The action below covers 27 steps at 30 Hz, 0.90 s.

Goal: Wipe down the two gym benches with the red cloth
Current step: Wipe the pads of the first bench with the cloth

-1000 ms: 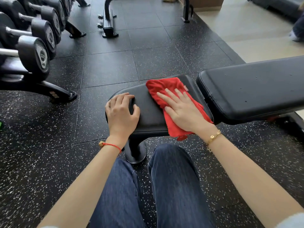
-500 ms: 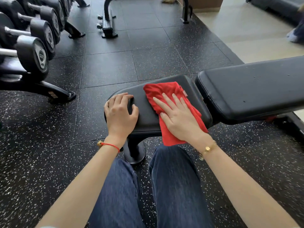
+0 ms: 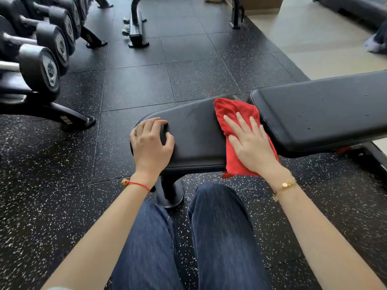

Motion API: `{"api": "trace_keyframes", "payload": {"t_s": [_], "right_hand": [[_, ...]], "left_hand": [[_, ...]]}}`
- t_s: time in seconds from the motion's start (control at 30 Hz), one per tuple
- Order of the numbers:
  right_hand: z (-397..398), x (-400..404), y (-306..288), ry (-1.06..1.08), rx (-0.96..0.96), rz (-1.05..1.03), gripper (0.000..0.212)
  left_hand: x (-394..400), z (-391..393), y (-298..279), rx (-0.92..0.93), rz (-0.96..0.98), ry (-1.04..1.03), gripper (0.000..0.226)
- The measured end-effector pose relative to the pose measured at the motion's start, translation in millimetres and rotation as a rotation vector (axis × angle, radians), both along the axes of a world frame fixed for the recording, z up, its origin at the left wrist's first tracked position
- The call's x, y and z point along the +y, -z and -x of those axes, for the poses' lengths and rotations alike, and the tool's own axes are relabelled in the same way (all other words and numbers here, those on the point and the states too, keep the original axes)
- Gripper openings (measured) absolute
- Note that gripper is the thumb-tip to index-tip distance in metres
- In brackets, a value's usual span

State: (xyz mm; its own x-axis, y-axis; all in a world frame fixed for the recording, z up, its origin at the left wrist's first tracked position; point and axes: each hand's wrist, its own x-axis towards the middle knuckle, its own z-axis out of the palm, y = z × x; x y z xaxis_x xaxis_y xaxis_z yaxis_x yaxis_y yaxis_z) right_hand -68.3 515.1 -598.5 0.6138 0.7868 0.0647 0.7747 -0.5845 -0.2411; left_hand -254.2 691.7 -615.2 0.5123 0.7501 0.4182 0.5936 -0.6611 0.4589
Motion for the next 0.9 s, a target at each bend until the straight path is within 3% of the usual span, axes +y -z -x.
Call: {"api": "trace_keyframes", "payload": {"t_s": [0.23,0.37,0.6,0.7,0.9], "right_hand": [[-42,57,-11,0.004,0.123,0.066,0.053],[-35,99,-15,-0.062,0.044,0.107,0.053],[34,52,-6,-0.370,-0.039,0.011,0.055],[28,48,-6,-0.340,-0.030,0.022,0.053],[23,118,-13,-0.211,-0.001,0.104,0.053]], "left_hand": [[-1,-1,0,0.010,0.003,-0.008,0.031],[-1,-2,-1,-0.001,0.020,-0.010,0.030],[-1,1,-1,0.000,0.015,-0.001,0.033],[-1,2,-1,0.030,0.011,0.014,0.034],[-5,18,-7,0.009,0.053,0.009,0.037]]}}
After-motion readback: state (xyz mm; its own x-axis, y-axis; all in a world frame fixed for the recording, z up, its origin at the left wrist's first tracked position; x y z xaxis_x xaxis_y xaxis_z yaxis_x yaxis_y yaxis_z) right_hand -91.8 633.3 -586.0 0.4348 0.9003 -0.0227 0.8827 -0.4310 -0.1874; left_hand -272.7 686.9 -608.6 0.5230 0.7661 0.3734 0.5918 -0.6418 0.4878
